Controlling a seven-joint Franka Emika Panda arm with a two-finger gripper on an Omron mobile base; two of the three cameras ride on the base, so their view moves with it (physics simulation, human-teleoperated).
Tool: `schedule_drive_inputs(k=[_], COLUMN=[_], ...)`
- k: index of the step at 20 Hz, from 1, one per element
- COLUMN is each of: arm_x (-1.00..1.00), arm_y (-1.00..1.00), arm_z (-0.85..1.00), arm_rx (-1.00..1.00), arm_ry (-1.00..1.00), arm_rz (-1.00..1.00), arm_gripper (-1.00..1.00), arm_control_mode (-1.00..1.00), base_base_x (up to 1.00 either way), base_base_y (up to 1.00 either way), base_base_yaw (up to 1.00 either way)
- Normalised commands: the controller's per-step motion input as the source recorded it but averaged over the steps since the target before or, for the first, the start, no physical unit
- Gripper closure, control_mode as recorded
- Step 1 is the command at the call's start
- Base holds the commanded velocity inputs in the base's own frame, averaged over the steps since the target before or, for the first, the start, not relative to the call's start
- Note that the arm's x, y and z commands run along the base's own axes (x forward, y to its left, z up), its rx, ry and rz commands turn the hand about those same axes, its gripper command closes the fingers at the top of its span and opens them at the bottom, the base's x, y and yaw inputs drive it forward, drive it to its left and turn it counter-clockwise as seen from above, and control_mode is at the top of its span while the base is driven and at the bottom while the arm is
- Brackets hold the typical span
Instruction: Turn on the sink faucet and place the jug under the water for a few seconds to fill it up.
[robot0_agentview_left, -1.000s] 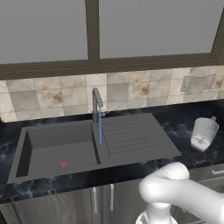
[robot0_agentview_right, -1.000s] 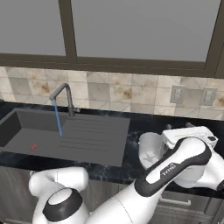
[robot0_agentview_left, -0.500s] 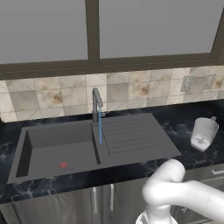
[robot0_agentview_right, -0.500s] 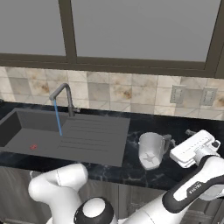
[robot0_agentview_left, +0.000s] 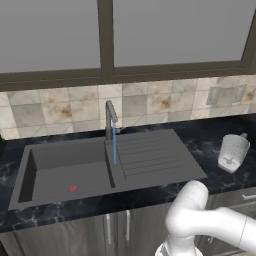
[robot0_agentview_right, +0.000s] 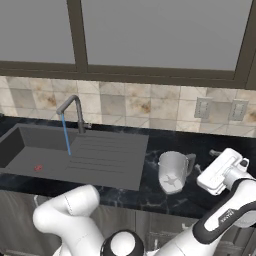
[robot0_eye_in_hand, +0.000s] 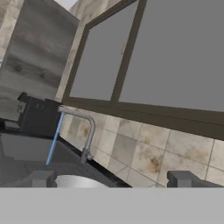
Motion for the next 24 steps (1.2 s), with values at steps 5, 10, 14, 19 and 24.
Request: schedule_drive_inputs(k=[5, 10, 14, 19, 24], arm_x=[0.21, 0.25, 0.19, 0.22, 0.23], arm_y=[0.0, 0.0, 0.0, 0.0, 0.0], arm_z=[-0.33, -0.3, -0.14, -0.14, -0.23], arm_rx=[-0.06, -0.03, 0.0, 0.0, -0.01], arm_ry=[0.0, 0.0, 0.01, 0.0, 0.0], arm_rz=[0.07, 0.07, 0.07, 0.07, 0.08], arm_gripper=[-1.0, -1.0, -1.0, -1.0, -1.0], arm_control_mode=[-1.0, -1.0, -1.0, -1.0, -1.0], base_base_x=[0.0, 0.0, 0.0, 0.0, 0.0], base_base_y=[0.0, 0.0, 0.0, 0.0, 0.0], base_base_yaw=[0.0, 0.0, 0.0, 0.0, 0.0])
